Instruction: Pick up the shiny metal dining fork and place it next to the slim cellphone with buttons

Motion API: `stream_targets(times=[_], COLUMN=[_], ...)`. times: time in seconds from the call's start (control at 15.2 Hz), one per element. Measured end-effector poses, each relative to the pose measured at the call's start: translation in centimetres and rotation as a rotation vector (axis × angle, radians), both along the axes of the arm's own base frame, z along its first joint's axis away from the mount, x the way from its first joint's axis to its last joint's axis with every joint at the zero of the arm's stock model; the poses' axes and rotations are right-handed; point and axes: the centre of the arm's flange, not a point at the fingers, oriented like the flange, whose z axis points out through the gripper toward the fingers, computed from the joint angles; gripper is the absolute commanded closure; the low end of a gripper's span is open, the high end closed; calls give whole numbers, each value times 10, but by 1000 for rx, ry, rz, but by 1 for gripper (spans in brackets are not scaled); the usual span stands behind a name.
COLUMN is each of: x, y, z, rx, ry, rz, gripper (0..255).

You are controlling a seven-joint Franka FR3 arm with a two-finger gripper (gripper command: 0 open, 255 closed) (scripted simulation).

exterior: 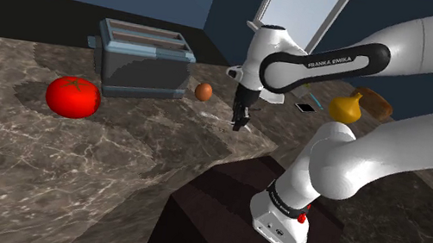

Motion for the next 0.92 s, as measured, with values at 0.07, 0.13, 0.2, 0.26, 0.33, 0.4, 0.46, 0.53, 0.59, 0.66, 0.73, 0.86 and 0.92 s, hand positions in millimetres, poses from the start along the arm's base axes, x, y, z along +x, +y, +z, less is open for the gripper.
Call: stream_targets(times=[0.07, 0.13, 0.2, 0.26, 0.33, 0.4, 0.46, 0.53, 0.59, 0.66, 0.73, 0.86, 0.92], x=[1, 1, 0, 1, 1, 1, 0, -2, -6, -10, -17, -25, -31], y=[0, -1, -1, -1, -1, -1, -1, -6, -15, -25, -37, -63, -73], z=[5, 11, 16, 23, 27, 32, 37, 39, 41, 42, 42, 42, 41], rx=[0, 0, 0, 0, 0, 0, 0, 0, 0, 0, 1, 0, 0], ry=[0, 0, 0, 0, 0, 0, 0, 0, 0, 0, 0, 0, 0], rz=[0, 0, 0, 0, 0, 0, 0, 0, -1, -1, -2, -2, -2], gripper=[255, 255, 255, 255, 255, 255, 255, 255, 255, 255, 255, 255, 255])
